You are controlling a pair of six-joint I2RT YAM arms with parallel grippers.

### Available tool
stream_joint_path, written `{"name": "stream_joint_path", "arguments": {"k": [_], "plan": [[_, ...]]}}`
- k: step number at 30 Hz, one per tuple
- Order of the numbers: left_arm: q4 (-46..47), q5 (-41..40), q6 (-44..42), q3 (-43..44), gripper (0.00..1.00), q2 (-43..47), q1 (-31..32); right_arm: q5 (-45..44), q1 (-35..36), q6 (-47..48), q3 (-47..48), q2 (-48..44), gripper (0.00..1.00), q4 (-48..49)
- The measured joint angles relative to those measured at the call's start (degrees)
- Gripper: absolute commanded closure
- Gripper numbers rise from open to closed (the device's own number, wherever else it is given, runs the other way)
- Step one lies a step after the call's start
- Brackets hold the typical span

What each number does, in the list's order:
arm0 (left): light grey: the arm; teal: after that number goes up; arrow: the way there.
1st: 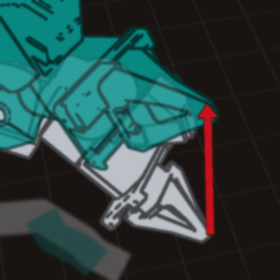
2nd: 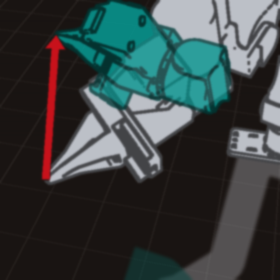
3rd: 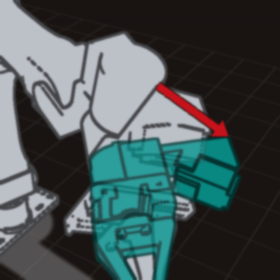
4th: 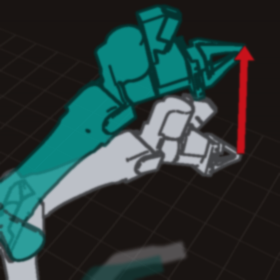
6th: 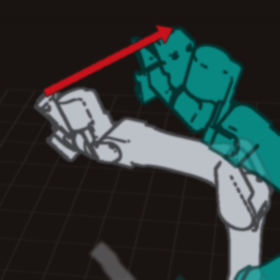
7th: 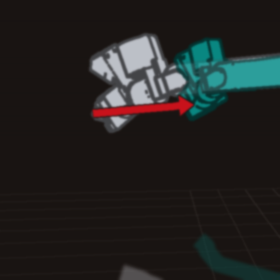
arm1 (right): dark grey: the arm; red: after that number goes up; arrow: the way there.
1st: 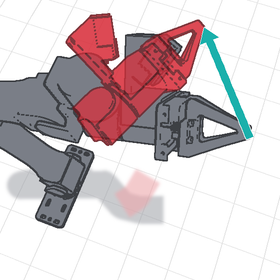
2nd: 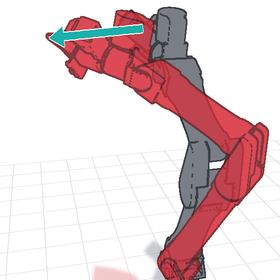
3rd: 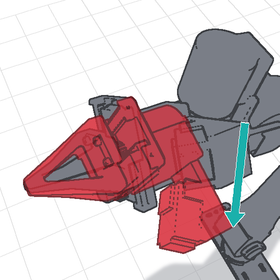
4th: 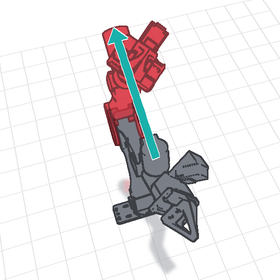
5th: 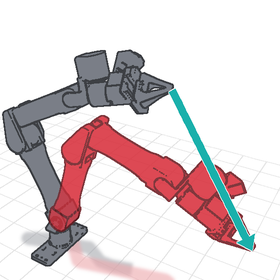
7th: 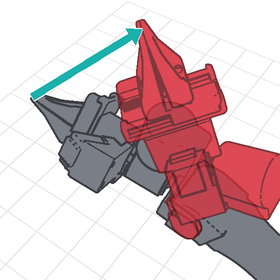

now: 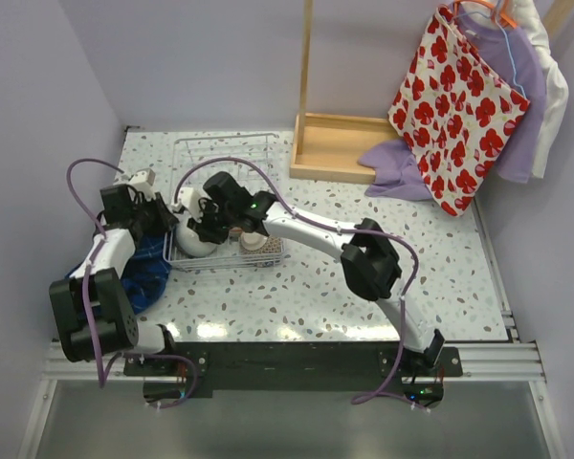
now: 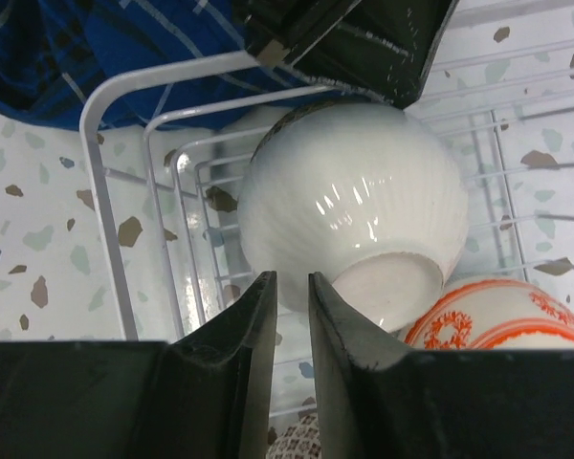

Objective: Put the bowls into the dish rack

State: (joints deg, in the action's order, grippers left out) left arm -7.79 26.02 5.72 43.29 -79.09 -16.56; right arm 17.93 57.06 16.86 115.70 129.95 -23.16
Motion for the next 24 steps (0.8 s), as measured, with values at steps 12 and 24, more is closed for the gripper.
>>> {"name": "stream_joint_path", "arguments": {"k": [12, 24], "plan": [[1.16, -7.23, 0.70, 0.44, 1.00, -0.11, 4.39, -3.56, -0.81, 1.64, -6.88, -12.79, 0.65, -2.69], [6.14, -7.50, 3.78, -6.49, 0.78, 5.51, 6.80, -5.53, -0.83, 4.46, -16.83, -17.03, 0.65, -4.33]]}}
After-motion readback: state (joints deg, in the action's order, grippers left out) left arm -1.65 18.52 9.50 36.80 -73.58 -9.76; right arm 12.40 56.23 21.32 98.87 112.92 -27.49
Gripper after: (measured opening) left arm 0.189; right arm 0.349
